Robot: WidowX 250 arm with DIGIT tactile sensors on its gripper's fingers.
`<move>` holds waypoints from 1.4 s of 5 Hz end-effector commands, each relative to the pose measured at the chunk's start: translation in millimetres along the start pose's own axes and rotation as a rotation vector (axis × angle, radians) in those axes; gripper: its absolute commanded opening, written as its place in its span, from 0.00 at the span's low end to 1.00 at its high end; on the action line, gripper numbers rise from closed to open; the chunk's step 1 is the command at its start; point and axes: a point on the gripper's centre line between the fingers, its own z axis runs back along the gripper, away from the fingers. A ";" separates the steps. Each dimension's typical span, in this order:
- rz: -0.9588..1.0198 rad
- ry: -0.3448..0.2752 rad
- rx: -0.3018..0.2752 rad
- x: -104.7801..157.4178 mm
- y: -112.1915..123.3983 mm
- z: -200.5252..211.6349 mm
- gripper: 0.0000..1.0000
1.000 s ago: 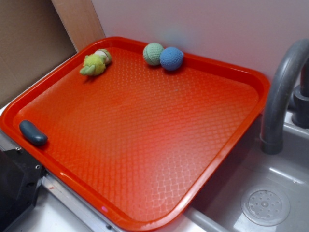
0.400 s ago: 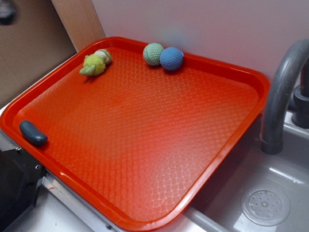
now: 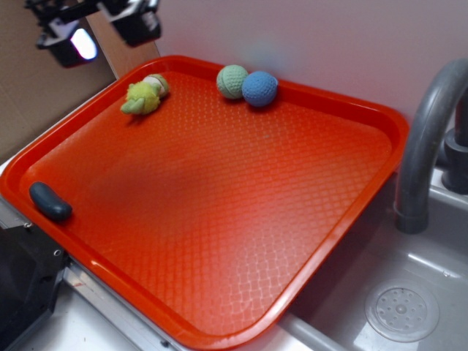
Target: Grab the green ball.
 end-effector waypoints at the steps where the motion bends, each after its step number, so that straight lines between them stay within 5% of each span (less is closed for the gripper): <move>1: 0.027 -0.137 -0.036 59.1 6.8 -40.4 1.00; 2: 0.020 -0.205 -0.029 70.4 6.0 -48.3 1.00; 4: -0.033 -0.203 -0.104 87.3 -24.4 -79.5 1.00; 7: -0.120 -0.219 -0.085 92.6 -43.1 -113.7 1.00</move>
